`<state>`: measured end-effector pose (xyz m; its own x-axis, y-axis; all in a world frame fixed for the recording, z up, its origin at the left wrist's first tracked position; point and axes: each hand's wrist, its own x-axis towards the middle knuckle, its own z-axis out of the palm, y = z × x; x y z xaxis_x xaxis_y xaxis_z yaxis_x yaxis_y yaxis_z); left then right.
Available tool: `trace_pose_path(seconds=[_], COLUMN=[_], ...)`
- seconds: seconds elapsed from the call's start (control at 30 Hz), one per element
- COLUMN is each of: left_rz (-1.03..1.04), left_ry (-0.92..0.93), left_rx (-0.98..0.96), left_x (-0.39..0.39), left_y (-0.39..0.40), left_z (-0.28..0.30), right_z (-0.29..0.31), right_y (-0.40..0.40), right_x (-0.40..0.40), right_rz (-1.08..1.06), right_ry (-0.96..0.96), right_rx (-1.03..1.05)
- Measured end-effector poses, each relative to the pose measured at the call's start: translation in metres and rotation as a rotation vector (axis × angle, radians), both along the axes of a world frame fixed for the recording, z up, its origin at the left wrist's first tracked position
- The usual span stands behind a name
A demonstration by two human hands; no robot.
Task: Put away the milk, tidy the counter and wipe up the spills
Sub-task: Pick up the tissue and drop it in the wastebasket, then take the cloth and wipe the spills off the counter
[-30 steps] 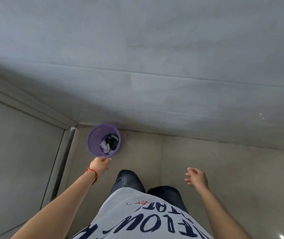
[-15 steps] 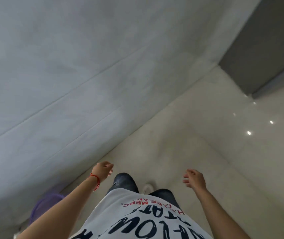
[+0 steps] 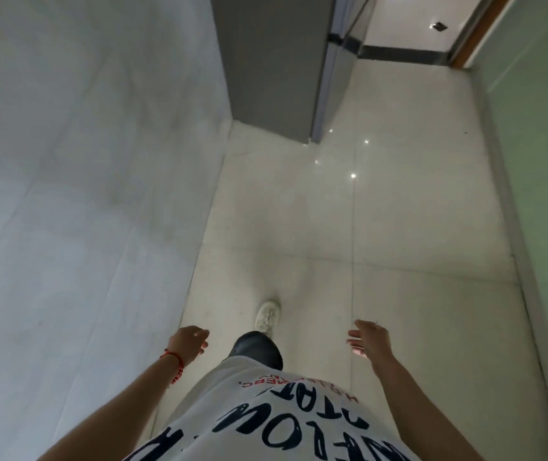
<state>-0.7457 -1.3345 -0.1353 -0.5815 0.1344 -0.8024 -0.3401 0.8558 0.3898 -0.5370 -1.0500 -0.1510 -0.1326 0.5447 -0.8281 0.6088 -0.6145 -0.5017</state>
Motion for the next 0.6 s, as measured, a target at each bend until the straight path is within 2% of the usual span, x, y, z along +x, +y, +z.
trace_pose_path(seconds=[0.13,0.27,0.33,0.6], left_rz=[-0.039,-0.164,-0.226,-0.266], left_ry=[-0.047,-0.038,-0.042,-0.118], left_rx=[-0.032,-0.026,-0.004,0.167], left_x=[-0.067,-0.137,-0.166,-0.229], left_y=[0.056,0.137,0.189,0.426], left_z=[0.002,0.008,0.009,0.007], right_z=[0.007,0.005,0.003,-0.017], right_y=[0.049,0.098,0.120,0.219], right_x=[-0.047,-0.073,-0.076,-0.079], right_rz=[-0.076,-0.077,-0.093,-0.320], right_ry=[0.009,-0.039,-0.087,-0.117], right_rx=[0.106,0.189,0.199,0.129])
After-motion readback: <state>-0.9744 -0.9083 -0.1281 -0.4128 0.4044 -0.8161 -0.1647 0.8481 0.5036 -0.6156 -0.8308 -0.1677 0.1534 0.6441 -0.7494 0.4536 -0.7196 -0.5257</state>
